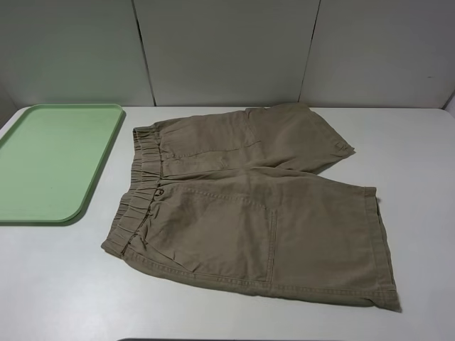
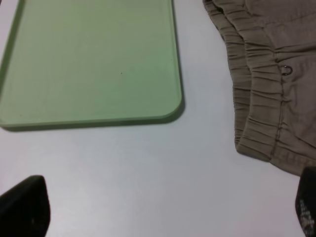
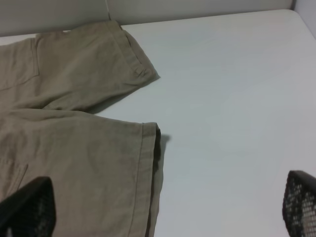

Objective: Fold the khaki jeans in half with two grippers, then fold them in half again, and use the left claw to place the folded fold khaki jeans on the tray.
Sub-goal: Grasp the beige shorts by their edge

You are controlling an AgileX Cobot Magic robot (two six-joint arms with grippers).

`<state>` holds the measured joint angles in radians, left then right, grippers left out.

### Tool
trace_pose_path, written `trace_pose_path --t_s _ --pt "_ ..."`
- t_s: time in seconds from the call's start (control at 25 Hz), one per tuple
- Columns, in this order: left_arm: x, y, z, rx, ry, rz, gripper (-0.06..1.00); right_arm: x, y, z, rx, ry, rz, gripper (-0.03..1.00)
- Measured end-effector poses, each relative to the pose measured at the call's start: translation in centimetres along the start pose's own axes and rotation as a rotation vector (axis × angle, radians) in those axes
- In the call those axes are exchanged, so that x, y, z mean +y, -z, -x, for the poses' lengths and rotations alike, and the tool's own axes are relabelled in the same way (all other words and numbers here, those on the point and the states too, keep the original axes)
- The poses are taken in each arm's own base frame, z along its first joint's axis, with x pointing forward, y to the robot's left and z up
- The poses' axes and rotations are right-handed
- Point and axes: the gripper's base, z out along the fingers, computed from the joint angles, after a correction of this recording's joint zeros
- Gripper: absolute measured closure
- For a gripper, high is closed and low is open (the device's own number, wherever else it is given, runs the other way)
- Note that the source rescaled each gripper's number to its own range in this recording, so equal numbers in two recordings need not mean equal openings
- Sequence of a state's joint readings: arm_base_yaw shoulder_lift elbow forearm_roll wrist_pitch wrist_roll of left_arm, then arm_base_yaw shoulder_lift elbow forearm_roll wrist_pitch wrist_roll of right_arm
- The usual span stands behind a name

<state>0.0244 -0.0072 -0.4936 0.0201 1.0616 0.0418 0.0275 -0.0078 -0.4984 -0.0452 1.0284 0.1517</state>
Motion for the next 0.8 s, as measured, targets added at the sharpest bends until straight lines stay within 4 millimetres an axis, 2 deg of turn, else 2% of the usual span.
trace_pose_path --t_s 0.8 --pt "0.0 0.0 0.0 0.0 0.0 0.0 -0.06 0.0 0.0 0.0 0.0 0.0 0.0 -0.03"
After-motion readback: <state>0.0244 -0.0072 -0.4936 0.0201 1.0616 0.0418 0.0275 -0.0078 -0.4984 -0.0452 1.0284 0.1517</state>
